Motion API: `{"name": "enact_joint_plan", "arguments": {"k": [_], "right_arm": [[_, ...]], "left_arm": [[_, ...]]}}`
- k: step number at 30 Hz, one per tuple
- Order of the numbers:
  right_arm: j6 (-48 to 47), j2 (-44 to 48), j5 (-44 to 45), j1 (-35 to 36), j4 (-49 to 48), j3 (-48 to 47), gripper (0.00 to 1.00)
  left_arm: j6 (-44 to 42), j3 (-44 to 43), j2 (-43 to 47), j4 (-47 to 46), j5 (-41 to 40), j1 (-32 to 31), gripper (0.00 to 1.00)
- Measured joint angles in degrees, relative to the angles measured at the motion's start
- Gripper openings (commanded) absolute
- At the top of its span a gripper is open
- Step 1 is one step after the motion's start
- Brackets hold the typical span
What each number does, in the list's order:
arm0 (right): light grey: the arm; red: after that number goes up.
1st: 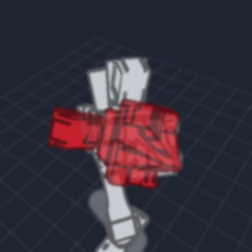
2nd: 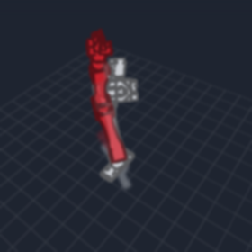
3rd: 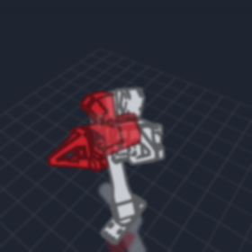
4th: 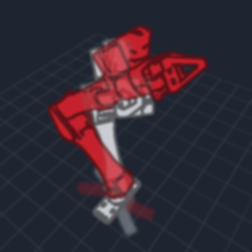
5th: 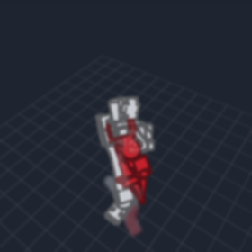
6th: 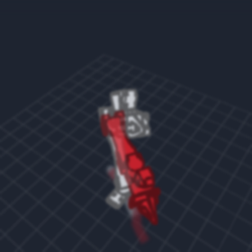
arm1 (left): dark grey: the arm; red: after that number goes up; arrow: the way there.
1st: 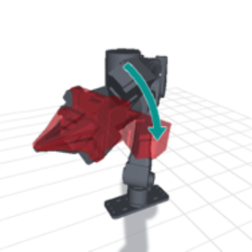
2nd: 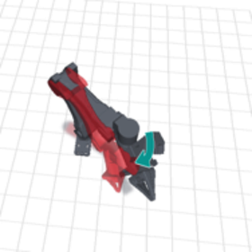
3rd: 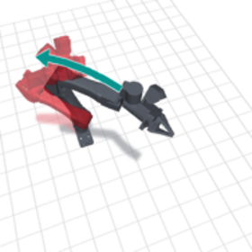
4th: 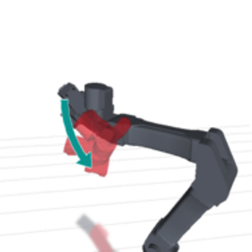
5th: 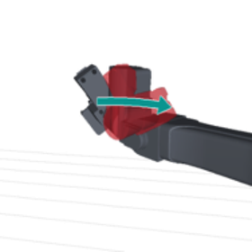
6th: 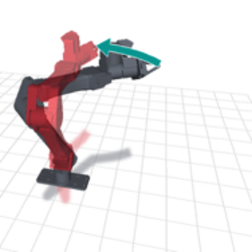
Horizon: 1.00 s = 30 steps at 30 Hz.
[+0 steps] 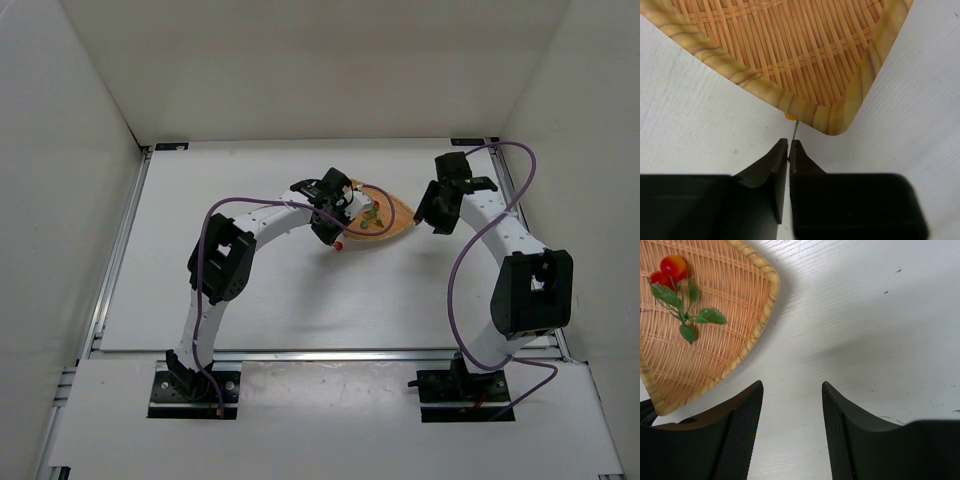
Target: Place and organize the fake fruits in the fruit bowl
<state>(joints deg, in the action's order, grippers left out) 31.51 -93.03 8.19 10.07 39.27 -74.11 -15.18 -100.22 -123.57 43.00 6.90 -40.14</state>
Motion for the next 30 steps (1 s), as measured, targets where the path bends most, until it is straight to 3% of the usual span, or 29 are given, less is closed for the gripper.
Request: {"name": "enact_joint_plan", "arguments": {"k": [4,16,22,30], "right_arm": [[-0.2,0.3,0.5,-0.7,0.1,0.0,0.55],[-0.3,1.9,0.7,-1.0,0.9,0.0,0.54],[-0.2,1.9,0.7,-1.0,0.8,0.0,0.54],[-0.2,1.9,0.6,-1.0,0.8,0.0,0.54]], "left_arm": [[-0.5,0.0,0.0,0.0,0.0,0.0,0.12],[-0.9,-0.2,1.2,5.5,-1.8,0.1,0.1],[-0.9,-6.3,3.0,10.6,-7.0,0.2,0.1],[-0.3,-15.3,2.8,8.5,-13.7,0.0,0.1]]}}
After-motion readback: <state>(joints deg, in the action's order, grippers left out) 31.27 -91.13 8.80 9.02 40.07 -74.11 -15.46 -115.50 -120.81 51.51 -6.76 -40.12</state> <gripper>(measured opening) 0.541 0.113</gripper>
